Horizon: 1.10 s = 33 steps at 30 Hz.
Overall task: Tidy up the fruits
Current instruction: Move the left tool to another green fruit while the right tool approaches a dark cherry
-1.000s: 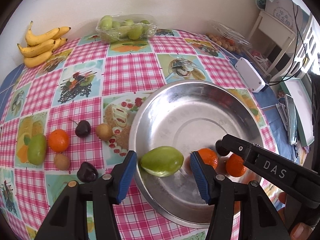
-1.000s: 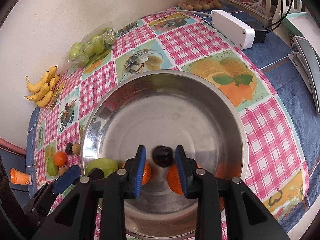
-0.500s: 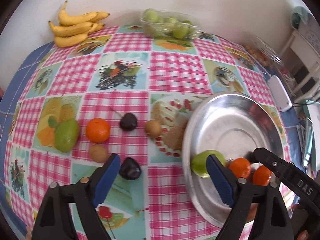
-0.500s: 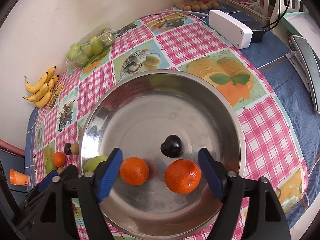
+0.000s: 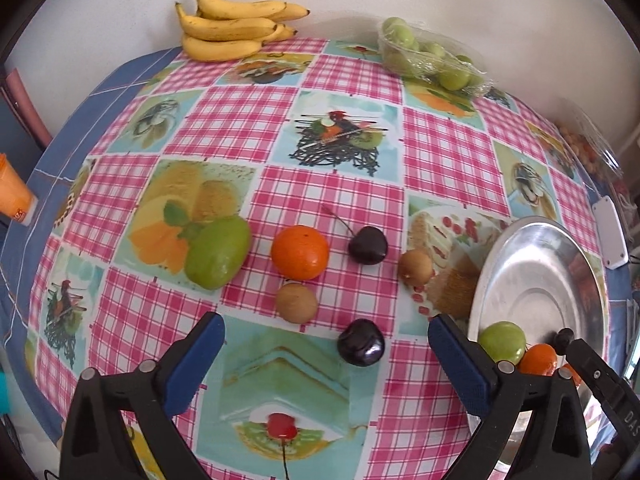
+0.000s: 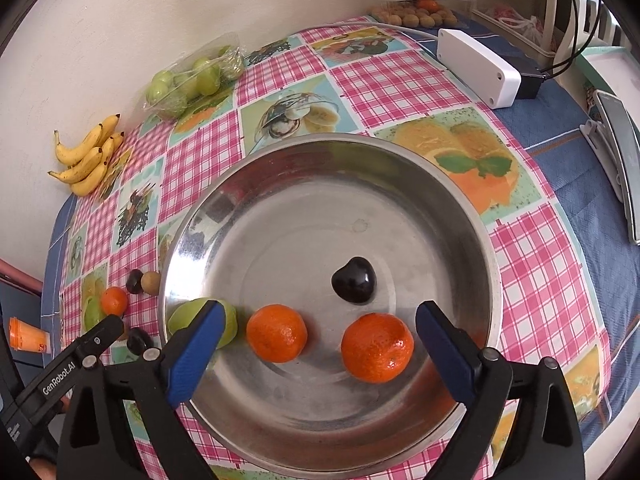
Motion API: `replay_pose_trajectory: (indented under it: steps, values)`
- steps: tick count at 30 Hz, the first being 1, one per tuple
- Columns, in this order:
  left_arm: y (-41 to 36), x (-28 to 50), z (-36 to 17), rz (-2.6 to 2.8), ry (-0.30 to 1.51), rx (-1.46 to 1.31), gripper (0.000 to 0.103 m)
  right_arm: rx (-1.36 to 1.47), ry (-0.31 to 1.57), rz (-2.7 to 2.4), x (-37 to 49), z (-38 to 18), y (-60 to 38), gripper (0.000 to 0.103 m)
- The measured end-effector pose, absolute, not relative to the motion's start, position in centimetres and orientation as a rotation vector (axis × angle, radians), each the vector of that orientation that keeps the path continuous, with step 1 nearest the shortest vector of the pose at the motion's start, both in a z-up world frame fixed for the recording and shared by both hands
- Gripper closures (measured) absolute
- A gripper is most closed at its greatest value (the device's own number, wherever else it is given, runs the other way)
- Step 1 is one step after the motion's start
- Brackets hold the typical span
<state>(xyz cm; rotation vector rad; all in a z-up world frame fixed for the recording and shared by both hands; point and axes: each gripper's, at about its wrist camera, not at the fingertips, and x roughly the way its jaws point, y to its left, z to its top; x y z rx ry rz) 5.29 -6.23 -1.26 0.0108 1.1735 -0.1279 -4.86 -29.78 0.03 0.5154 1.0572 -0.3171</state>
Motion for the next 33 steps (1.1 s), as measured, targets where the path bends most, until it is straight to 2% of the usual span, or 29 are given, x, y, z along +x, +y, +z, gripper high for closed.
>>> replay_pose_trajectory:
  steps: [33]
  values:
    - [5.2,9.0,1.6,-0.042,1.057,-0.140,0.000,0.413,1.011,-0.136,-3.1,1.9,-22.8,0.005]
